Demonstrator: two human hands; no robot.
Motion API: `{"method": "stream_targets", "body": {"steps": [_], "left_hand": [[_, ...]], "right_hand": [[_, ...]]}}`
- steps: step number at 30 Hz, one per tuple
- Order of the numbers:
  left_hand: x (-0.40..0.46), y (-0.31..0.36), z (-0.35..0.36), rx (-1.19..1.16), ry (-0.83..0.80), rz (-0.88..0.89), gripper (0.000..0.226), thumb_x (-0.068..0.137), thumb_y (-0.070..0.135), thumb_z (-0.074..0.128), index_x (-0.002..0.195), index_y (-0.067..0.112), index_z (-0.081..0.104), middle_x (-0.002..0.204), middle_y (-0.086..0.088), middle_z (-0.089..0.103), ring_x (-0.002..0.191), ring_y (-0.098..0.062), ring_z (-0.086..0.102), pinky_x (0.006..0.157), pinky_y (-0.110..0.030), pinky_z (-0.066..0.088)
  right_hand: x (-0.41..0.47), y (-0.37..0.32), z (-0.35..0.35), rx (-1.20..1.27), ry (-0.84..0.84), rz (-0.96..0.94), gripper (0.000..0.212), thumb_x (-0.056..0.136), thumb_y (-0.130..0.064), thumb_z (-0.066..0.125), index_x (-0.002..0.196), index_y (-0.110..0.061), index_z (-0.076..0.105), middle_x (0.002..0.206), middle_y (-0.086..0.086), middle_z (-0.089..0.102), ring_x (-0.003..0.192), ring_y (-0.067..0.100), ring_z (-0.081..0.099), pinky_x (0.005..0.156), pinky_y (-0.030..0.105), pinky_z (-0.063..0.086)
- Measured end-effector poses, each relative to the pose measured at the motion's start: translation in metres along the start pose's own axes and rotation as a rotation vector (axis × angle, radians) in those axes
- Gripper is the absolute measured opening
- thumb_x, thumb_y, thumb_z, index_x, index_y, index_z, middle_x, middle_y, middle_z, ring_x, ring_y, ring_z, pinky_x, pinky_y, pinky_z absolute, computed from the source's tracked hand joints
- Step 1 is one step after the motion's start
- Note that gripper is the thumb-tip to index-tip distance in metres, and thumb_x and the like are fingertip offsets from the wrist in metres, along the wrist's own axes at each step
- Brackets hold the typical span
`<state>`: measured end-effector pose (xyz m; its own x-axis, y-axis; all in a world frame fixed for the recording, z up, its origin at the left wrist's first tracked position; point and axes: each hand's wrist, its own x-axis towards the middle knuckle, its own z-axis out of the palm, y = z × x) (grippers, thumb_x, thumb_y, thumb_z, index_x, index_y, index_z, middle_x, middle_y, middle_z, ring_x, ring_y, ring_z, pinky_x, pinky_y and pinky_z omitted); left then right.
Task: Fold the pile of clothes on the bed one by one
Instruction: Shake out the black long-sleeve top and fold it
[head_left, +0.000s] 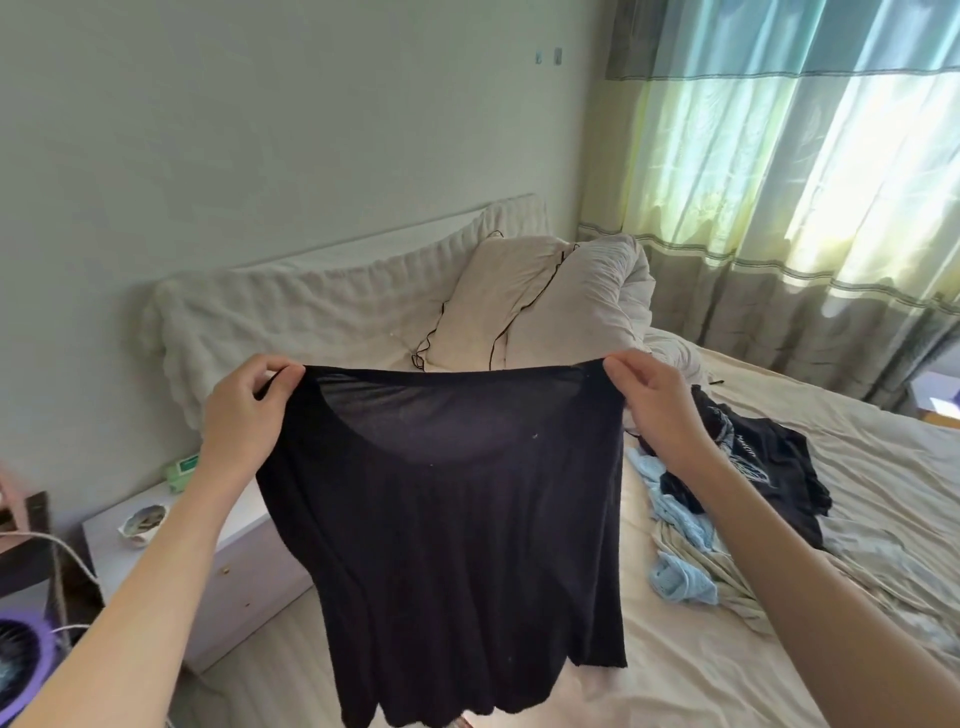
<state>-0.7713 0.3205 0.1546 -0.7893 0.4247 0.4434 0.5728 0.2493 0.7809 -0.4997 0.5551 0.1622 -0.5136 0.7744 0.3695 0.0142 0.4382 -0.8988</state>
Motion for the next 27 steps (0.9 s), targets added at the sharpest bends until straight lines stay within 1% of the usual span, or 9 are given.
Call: {"method": "stream_targets", "body": {"steps": [4,6,8,11,13,16,19,22,27], "left_hand": [[0.006,-0.004,-0.005,-0.007,0.009,0.003,0.009,0.093,0.023,0.056,0.088,0.019,0.062,0.088,-0.001,0.063,0.083,-0.015,0.056,0.067,-0.015,0.038],[0.01,-0.011,-0.01,-0.021,0.032,-0.024,0.008,0.093,0.023,0.056,0.088,0.019,0.062,0.088,-0.001,0.062,0.085,-0.016,0.056,0.068,-0.016,0.038],[0.013,-0.018,-0.015,-0.026,0.051,-0.046,0.008,0.093,0.022,0.057,0.088,0.02,0.063,0.09,-0.002,0.063,0.087,-0.017,0.056,0.072,-0.023,0.038],[0.012,-0.023,-0.017,-0.017,0.046,-0.045,0.007,0.092,0.022,0.058,0.087,0.021,0.063,0.088,-0.002,0.063,0.087,-0.016,0.056,0.072,-0.023,0.038],[0.009,-0.021,-0.013,-0.022,0.032,-0.035,0.008,0.092,0.022,0.059,0.085,0.021,0.063,0.084,0.002,0.063,0.084,-0.014,0.057,0.069,-0.016,0.039],[0.0,-0.009,-0.009,-0.012,-0.031,0.01,0.012,0.092,0.021,0.058,0.081,0.025,0.061,0.079,0.011,0.062,0.077,-0.004,0.056,0.066,-0.007,0.037],[-0.016,-0.005,-0.002,0.072,-0.128,0.05,0.008,0.089,0.017,0.062,0.082,0.021,0.061,0.079,0.011,0.06,0.08,-0.009,0.054,0.07,-0.019,0.036],[-0.036,-0.012,0.004,0.128,-0.278,0.006,0.002,0.087,0.018,0.065,0.089,0.017,0.066,0.085,0.008,0.062,0.084,-0.01,0.054,0.074,-0.022,0.034],[-0.048,-0.021,0.009,0.093,-0.302,0.017,0.007,0.09,0.014,0.059,0.093,0.015,0.065,0.088,0.006,0.062,0.088,-0.011,0.054,0.072,-0.017,0.036]], "right_hand": [[-0.003,0.003,0.003,0.033,-0.177,0.037,0.015,0.098,-0.011,0.048,0.094,-0.019,0.06,0.082,0.0,0.056,0.078,0.01,0.05,0.07,0.014,0.041],[-0.008,0.002,-0.001,0.155,-0.353,0.045,0.013,0.094,-0.006,0.054,0.098,-0.018,0.058,0.083,0.001,0.056,0.076,0.01,0.054,0.073,0.019,0.046],[-0.009,0.004,-0.006,0.006,-0.471,-0.025,0.019,0.088,-0.002,0.062,0.095,-0.02,0.062,0.091,-0.003,0.061,0.086,0.009,0.059,0.085,0.022,0.047],[-0.007,0.013,-0.003,-0.377,-0.405,-0.136,0.018,0.083,-0.011,0.071,0.089,-0.027,0.067,0.094,-0.003,0.063,0.092,0.009,0.059,0.089,0.018,0.041],[-0.004,0.017,0.0,-0.354,-0.262,-0.116,0.009,0.082,-0.014,0.072,0.087,-0.021,0.071,0.09,-0.003,0.066,0.089,0.01,0.06,0.083,0.012,0.04],[0.002,0.024,0.004,-0.26,-0.118,-0.03,0.008,0.085,-0.016,0.069,0.081,-0.021,0.067,0.087,-0.006,0.066,0.085,0.009,0.06,0.079,0.016,0.042],[0.002,0.032,0.0,-0.184,-0.058,0.051,0.011,0.085,-0.016,0.069,0.076,-0.021,0.065,0.087,-0.008,0.067,0.074,-0.003,0.06,0.068,0.007,0.042],[-0.007,0.043,-0.013,0.058,-0.142,0.201,0.005,0.08,-0.013,0.072,0.075,-0.015,0.07,0.072,-0.007,0.072,0.066,-0.004,0.064,0.06,0.007,0.046],[-0.023,0.071,-0.029,0.211,-0.402,0.467,0.018,0.069,-0.021,0.075,0.082,-0.009,0.075,0.09,0.01,0.073,0.087,0.019,0.07,0.073,0.022,0.054]]}}
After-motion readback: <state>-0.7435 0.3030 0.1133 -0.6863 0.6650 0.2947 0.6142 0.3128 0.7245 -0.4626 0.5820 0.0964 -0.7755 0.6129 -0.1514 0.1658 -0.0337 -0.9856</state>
